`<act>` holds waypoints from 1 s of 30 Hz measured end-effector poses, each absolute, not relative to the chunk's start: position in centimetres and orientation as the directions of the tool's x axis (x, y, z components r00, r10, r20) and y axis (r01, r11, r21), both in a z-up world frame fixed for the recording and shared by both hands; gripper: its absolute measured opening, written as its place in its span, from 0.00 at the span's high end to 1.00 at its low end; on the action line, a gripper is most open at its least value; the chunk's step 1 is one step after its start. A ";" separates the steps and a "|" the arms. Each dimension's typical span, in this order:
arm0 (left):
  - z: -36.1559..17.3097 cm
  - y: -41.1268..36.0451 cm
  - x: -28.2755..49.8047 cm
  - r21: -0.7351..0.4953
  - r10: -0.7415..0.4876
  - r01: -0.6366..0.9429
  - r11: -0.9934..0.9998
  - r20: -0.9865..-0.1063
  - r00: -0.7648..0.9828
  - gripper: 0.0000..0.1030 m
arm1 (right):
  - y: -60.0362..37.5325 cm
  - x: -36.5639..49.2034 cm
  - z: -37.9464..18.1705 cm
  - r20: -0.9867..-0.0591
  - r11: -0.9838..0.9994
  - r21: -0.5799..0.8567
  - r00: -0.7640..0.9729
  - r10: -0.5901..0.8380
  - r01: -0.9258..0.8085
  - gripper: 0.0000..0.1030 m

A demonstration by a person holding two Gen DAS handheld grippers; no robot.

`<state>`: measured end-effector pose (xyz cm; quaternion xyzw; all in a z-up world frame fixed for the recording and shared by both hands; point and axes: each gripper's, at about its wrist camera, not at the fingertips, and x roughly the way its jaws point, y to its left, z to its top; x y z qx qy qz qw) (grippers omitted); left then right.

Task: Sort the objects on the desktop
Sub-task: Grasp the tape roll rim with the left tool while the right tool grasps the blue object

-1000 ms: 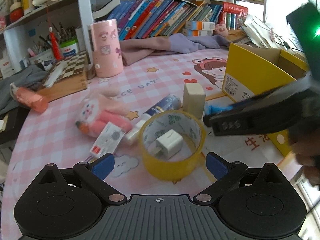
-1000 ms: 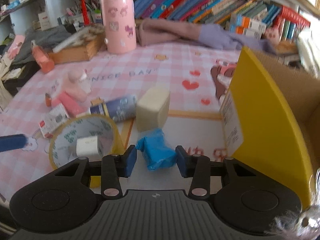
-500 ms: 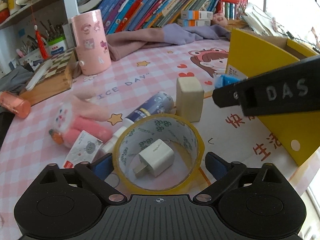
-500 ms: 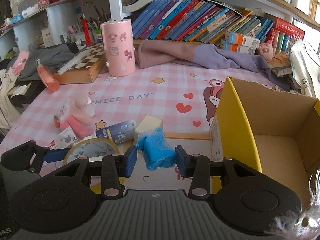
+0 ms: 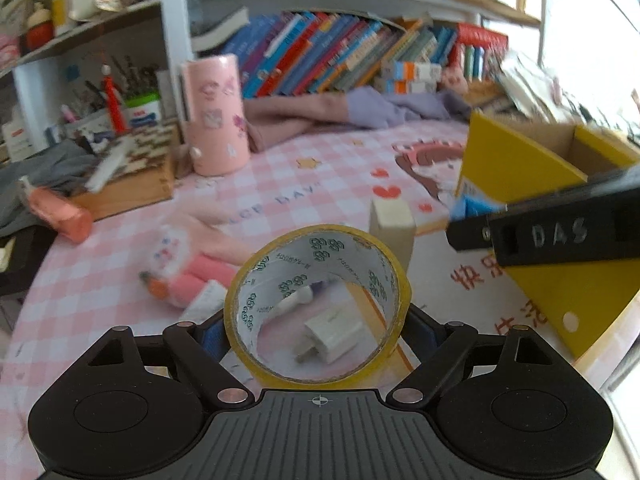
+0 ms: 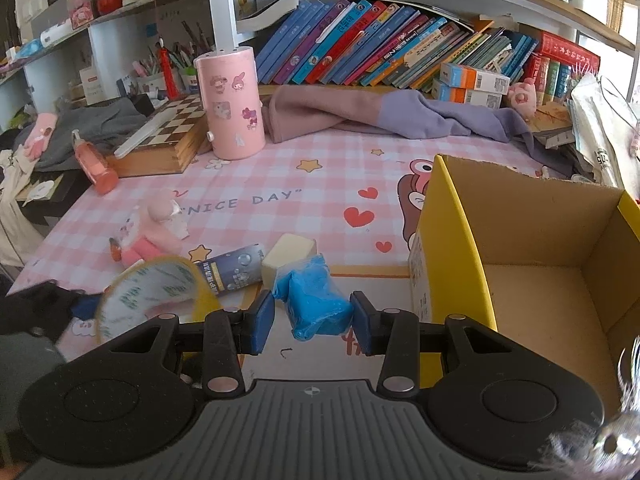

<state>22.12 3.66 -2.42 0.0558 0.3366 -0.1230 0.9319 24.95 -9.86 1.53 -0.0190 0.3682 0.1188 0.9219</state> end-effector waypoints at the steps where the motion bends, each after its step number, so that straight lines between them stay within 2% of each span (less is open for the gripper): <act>1: -2.0 4.0 21.9 0.014 -0.188 0.255 0.967 -0.635 0.749 0.15 | -9.9 24.9 1.5 -0.683 0.971 0.054 0.700 0.206 -0.234 0.63; 14: 1.0 6.6 18.0 -0.030 -0.137 0.151 0.988 -0.610 0.780 0.15 | -9.1 21.6 2.8 -0.661 0.948 0.097 0.692 0.290 -0.304 0.64; 30: 1.9 6.4 12.1 -0.078 -0.160 0.142 0.987 -0.613 0.774 0.15 | -10.3 15.2 2.9 -0.660 0.921 0.104 0.667 0.346 -0.375 0.64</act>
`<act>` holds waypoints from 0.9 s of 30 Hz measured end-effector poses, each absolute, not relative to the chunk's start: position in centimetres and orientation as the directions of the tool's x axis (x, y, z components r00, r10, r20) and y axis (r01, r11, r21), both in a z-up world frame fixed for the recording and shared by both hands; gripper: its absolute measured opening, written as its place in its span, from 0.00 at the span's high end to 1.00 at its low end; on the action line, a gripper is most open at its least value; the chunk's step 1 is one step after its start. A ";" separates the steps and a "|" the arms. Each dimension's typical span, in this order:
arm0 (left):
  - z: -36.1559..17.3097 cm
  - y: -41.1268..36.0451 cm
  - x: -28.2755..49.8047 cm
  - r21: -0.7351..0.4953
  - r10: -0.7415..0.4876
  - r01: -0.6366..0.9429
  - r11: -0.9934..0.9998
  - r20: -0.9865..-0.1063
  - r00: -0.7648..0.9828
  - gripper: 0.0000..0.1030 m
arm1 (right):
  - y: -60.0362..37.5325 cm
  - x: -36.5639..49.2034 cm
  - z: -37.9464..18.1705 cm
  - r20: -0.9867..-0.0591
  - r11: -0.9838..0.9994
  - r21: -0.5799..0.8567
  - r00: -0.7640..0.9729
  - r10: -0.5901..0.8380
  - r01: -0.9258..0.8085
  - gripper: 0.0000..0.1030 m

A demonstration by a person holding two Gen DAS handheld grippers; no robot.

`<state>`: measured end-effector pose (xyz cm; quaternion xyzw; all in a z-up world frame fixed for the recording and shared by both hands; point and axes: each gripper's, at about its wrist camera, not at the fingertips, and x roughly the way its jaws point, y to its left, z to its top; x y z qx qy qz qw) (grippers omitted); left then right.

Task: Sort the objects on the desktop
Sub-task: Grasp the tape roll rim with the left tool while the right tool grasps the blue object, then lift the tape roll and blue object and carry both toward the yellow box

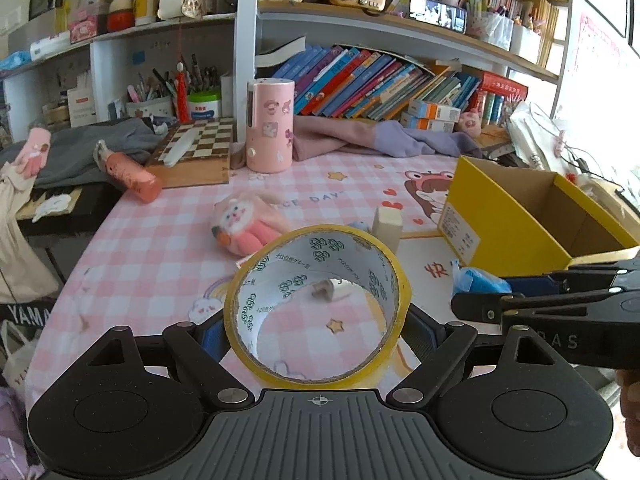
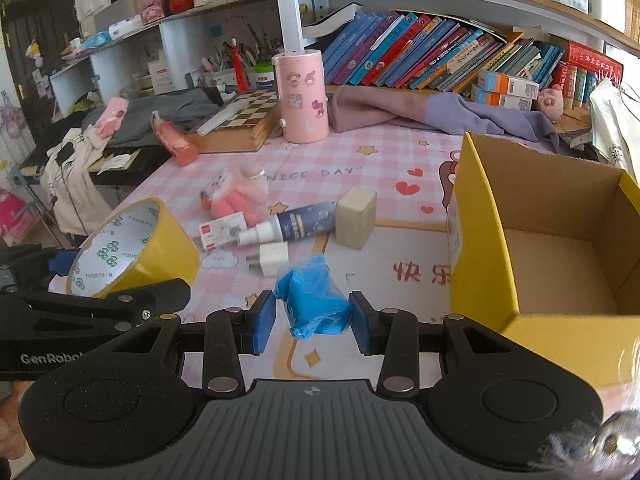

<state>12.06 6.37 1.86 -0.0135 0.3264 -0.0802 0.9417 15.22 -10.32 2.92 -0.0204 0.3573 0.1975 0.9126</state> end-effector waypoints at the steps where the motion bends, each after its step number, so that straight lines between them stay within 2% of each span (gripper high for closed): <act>1: 1.9 6.3 11.7 -0.083 -0.163 0.142 0.986 -0.613 0.773 0.15 | -10.5 14.8 2.9 -0.661 0.920 0.106 0.665 0.348 -0.377 0.64; 13: 2.2 4.7 6.9 -0.096 -0.193 0.171 0.981 -0.616 0.764 0.15 | -12.3 9.5 2.1 -0.688 0.911 0.115 0.631 0.360 -0.395 0.64; 27: 2.3 2.5 3.5 -0.061 -0.232 0.249 0.966 -0.626 0.744 0.15 | -15.1 5.2 1.5 -0.703 0.931 0.153 0.626 0.339 -0.332 0.64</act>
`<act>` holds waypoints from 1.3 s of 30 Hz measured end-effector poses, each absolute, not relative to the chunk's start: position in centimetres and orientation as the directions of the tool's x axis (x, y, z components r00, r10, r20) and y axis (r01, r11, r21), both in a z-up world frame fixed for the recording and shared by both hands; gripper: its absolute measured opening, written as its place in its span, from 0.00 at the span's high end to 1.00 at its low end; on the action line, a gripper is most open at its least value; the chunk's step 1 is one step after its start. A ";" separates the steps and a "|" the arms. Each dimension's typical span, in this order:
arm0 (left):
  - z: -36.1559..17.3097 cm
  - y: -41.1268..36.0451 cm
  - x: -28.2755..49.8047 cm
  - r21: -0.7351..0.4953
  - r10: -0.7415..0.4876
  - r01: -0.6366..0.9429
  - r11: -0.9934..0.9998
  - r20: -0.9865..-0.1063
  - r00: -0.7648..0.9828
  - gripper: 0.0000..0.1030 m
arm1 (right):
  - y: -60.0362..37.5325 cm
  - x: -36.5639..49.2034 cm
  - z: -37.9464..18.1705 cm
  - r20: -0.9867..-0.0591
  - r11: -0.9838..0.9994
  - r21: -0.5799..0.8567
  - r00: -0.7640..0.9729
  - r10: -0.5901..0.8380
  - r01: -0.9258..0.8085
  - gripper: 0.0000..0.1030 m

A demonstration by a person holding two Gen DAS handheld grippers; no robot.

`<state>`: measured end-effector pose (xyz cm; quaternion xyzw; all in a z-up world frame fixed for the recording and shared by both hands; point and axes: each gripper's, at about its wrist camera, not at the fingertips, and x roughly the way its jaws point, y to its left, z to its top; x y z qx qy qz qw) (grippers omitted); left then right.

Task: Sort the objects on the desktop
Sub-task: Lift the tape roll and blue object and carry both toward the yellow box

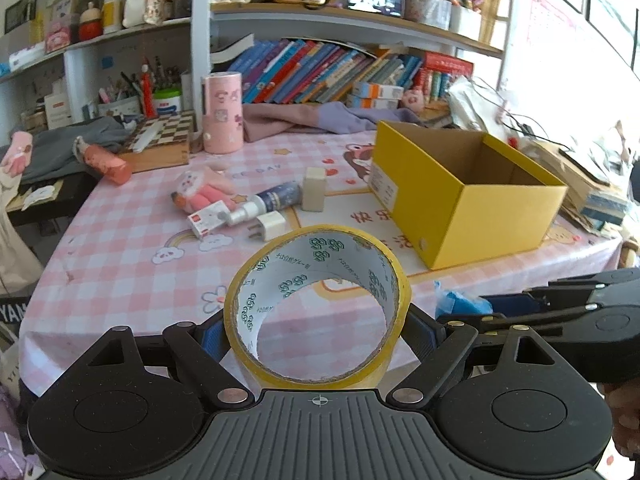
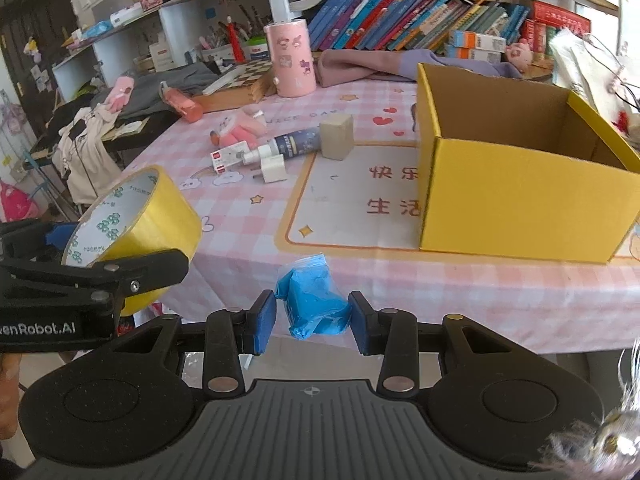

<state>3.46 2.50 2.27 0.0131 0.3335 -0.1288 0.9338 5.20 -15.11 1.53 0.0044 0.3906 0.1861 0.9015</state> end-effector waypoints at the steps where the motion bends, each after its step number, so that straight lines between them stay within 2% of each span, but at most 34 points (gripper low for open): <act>1: 2.3 2.4 3.2 -0.057 -0.235 0.256 0.965 -0.626 0.744 0.15 | -15.3 5.0 1.6 -0.700 0.934 0.157 0.630 0.335 -0.322 0.64; 11: 2.5 1.7 1.5 -0.061 -0.247 0.269 0.961 -0.624 0.742 0.15 | -16.1 3.3 1.7 -0.697 0.938 0.166 0.637 0.331 -0.306 0.64; 26: 2.8 -1.8 0.3 -0.079 -0.353 0.386 0.919 -0.601 0.717 0.15 | -19.1 -0.1 1.9 -0.695 0.965 0.127 0.673 0.253 -0.231 0.65; 39: 3.1 -5.8 -0.1 -0.058 -0.474 0.549 0.834 -0.583 0.659 0.15 | -23.4 -3.0 2.2 -0.696 0.988 0.147 0.706 0.130 -0.037 0.65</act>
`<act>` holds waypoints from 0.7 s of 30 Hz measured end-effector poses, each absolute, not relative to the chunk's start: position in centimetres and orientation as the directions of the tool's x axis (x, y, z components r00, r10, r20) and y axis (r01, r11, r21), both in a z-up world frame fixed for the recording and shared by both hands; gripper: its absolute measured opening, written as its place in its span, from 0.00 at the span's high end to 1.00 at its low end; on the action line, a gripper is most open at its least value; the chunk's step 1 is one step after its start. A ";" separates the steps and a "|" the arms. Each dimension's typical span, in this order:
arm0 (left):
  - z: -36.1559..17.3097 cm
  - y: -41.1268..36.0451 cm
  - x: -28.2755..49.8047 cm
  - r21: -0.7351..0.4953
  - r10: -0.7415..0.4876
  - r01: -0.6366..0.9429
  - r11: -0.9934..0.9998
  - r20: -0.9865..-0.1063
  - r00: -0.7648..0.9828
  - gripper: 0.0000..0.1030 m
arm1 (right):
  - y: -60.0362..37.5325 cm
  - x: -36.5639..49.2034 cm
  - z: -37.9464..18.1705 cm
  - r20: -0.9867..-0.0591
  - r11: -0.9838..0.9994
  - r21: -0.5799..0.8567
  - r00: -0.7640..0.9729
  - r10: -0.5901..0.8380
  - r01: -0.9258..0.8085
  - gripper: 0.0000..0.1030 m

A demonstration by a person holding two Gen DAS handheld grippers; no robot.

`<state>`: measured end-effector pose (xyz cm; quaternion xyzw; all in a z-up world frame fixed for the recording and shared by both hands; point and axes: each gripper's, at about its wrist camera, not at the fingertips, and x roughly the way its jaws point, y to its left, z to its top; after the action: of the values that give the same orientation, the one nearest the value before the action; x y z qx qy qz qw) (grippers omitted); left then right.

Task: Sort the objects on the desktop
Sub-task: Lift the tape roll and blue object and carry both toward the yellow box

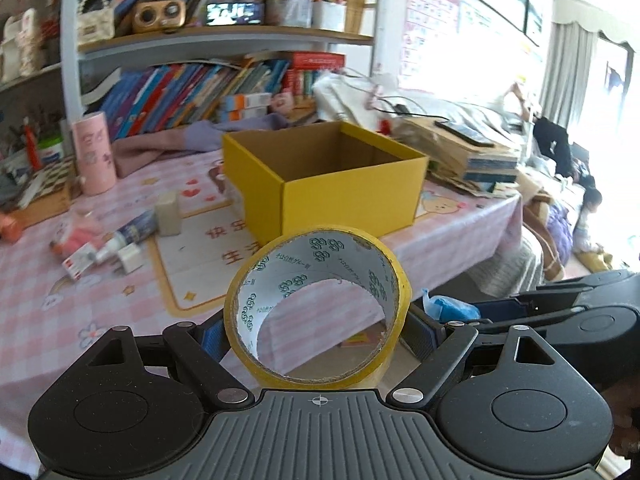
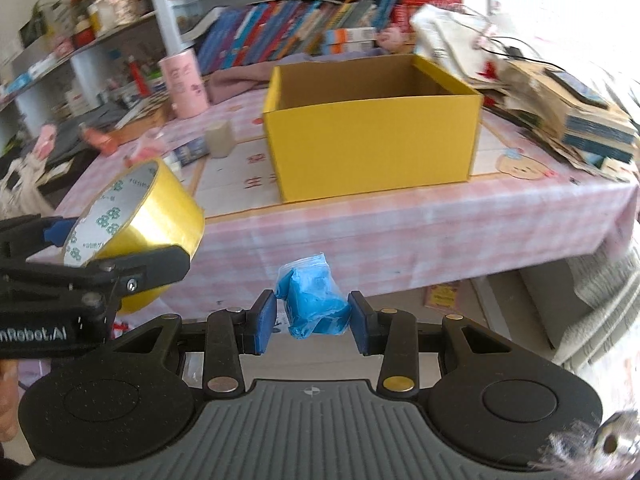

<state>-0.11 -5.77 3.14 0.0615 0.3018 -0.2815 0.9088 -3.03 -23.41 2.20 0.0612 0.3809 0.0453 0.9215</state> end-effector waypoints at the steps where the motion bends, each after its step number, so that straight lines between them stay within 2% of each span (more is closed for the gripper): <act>1: 3.2 -5.9 -0.2 -0.054 -0.477 0.553 0.831 -0.579 0.661 0.15 | -23.6 -3.1 2.2 -0.697 0.989 0.148 0.706 0.125 -0.029 0.65; 21: 3.6 -6.6 -0.5 -0.040 -0.507 0.589 0.807 -0.558 0.657 0.15 | -24.7 -4.1 2.4 -0.696 0.988 0.155 0.711 0.097 0.016 0.65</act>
<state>-0.50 -6.56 3.60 0.0722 0.2835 -0.3021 0.9073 -4.14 -24.67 2.39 0.0749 0.3792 0.0220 0.9220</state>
